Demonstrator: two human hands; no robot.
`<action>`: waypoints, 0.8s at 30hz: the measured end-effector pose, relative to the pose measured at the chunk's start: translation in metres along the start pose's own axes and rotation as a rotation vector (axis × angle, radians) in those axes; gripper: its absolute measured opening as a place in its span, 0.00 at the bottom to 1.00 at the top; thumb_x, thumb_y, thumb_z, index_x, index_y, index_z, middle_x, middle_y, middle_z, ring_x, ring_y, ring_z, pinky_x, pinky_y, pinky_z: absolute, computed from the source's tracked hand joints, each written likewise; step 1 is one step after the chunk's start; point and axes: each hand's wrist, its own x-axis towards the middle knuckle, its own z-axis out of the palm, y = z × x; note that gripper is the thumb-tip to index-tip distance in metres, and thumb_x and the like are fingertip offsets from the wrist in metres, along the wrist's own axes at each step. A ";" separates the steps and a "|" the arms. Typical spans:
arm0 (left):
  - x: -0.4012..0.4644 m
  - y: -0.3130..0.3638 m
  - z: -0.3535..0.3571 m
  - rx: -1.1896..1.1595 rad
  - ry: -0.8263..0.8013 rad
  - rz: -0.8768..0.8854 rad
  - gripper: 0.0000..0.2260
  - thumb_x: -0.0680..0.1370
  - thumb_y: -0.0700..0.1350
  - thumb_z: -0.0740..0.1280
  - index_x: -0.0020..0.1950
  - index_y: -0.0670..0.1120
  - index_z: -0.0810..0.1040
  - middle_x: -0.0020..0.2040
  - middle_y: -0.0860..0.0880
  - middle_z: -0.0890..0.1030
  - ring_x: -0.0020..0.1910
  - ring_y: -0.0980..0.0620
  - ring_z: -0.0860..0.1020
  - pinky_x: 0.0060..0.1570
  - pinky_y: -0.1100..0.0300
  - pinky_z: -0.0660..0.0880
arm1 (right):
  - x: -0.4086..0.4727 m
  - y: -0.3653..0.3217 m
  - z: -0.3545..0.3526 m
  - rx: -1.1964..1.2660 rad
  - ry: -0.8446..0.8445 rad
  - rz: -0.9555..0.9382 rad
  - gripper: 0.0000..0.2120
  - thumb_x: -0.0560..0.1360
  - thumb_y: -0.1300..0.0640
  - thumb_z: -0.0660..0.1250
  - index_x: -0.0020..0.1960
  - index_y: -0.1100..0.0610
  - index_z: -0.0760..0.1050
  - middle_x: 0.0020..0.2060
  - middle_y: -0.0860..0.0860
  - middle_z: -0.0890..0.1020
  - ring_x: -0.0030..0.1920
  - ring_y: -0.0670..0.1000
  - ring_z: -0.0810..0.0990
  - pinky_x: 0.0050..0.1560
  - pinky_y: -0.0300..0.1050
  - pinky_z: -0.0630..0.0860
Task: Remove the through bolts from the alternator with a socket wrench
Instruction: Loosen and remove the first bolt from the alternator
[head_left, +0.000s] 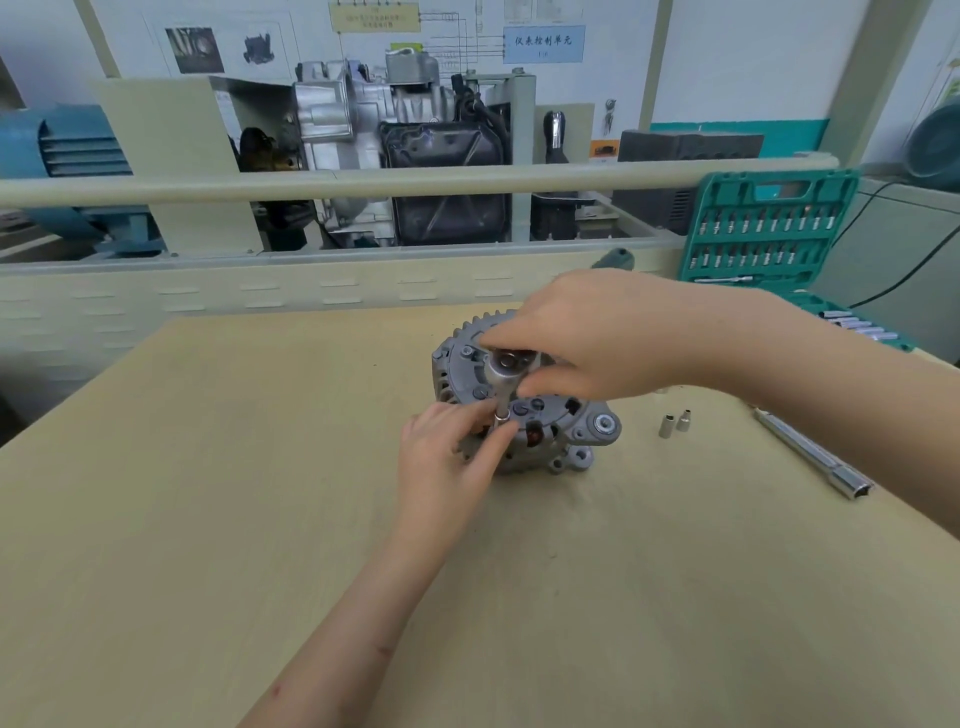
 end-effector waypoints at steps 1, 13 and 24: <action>0.000 0.000 0.000 -0.005 0.009 -0.007 0.07 0.69 0.47 0.68 0.41 0.44 0.81 0.31 0.63 0.72 0.37 0.62 0.68 0.46 0.66 0.62 | 0.000 -0.001 0.001 -0.024 0.022 -0.007 0.17 0.77 0.45 0.55 0.56 0.57 0.70 0.41 0.51 0.76 0.43 0.54 0.73 0.49 0.49 0.72; -0.002 0.000 0.002 0.065 -0.001 0.026 0.07 0.71 0.45 0.67 0.42 0.42 0.80 0.32 0.57 0.72 0.37 0.58 0.68 0.43 0.62 0.60 | 0.005 -0.007 0.001 -0.065 0.076 -0.002 0.16 0.76 0.43 0.53 0.43 0.55 0.67 0.31 0.48 0.68 0.36 0.53 0.71 0.41 0.46 0.70; 0.000 0.000 0.002 -0.014 0.035 -0.022 0.06 0.68 0.48 0.69 0.38 0.46 0.80 0.30 0.63 0.70 0.39 0.64 0.67 0.48 0.68 0.59 | 0.001 -0.014 0.002 -0.153 0.096 0.035 0.28 0.70 0.35 0.43 0.32 0.57 0.64 0.24 0.50 0.65 0.31 0.53 0.66 0.35 0.44 0.63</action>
